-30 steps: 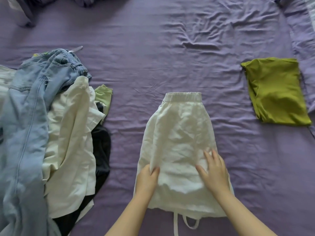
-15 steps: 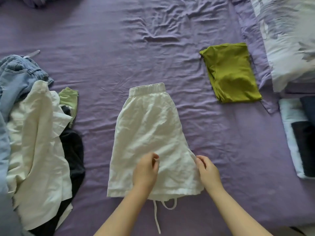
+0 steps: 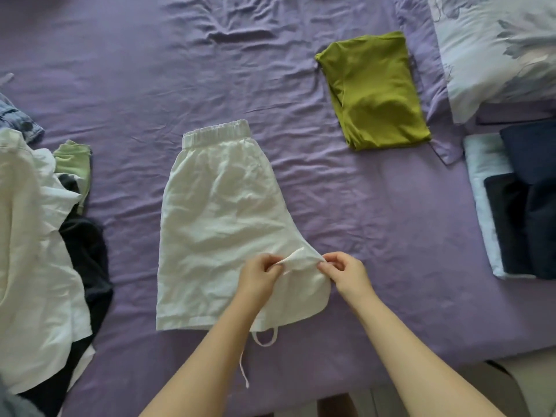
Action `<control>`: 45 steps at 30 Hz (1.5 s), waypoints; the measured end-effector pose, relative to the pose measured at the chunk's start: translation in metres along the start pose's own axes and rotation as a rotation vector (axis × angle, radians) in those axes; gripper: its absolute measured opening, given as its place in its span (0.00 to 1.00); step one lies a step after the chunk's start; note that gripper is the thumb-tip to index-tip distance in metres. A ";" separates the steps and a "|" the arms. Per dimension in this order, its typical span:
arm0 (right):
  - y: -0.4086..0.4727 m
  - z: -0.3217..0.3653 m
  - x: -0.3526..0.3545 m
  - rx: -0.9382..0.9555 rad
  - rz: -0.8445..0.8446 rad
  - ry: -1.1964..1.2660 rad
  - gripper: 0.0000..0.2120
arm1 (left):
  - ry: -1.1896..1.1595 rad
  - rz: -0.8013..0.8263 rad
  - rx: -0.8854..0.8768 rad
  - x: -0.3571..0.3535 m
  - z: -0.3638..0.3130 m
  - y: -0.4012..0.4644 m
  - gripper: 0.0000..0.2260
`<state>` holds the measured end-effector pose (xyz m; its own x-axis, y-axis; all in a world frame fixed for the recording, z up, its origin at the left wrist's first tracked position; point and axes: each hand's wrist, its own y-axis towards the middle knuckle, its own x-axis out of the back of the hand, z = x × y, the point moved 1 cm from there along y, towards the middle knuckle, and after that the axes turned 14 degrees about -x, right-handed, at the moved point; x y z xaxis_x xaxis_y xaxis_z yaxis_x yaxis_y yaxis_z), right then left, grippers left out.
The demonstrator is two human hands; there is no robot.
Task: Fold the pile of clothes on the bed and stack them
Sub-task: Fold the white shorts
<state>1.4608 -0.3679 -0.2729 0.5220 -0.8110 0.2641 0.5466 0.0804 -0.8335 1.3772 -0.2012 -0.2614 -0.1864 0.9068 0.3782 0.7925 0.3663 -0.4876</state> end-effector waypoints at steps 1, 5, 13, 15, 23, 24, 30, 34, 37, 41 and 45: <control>0.000 0.001 0.002 0.006 -0.029 -0.065 0.04 | -0.048 -0.007 -0.018 0.007 -0.001 0.000 0.06; -0.010 0.015 0.000 0.148 -0.221 -0.255 0.09 | -0.100 -0.022 -0.056 0.014 -0.013 0.001 0.03; -0.040 0.036 -0.032 -0.295 0.331 0.372 0.19 | -0.094 -0.005 -0.183 0.008 -0.027 -0.003 0.09; -0.034 0.038 -0.032 -0.429 0.461 0.531 0.18 | -0.017 0.013 -0.154 0.009 -0.021 -0.008 0.11; -0.009 0.036 -0.025 -0.527 0.227 0.647 0.07 | 0.728 0.181 0.091 0.026 0.033 -0.022 0.27; -0.007 0.035 -0.023 -0.536 0.204 0.639 0.08 | 0.776 0.195 0.076 0.027 0.036 -0.023 0.28; 0.002 0.028 -0.023 -0.306 0.094 0.301 0.13 | 0.673 -0.188 -0.016 0.055 0.044 -0.030 0.17; 0.003 0.021 -0.018 -0.086 -0.019 -0.080 0.14 | 0.597 -0.397 0.101 0.081 0.059 -0.037 0.20; 0.002 0.015 -0.019 -0.151 0.078 0.035 0.19 | 0.390 -0.499 0.250 0.097 0.068 -0.038 0.26; -0.002 0.010 -0.024 -0.047 -0.064 -0.140 0.22 | 0.114 -0.595 0.386 0.112 0.083 -0.037 0.21; -0.004 0.007 -0.029 -0.020 -0.248 -0.286 0.19 | 0.075 -0.477 0.368 0.122 0.093 -0.041 0.15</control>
<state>1.4478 -0.3405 -0.2745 0.5387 -0.6094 0.5818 0.6682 -0.1116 -0.7356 1.2683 -0.0865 -0.2684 -0.4193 0.6128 0.6698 0.3768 0.7887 -0.4857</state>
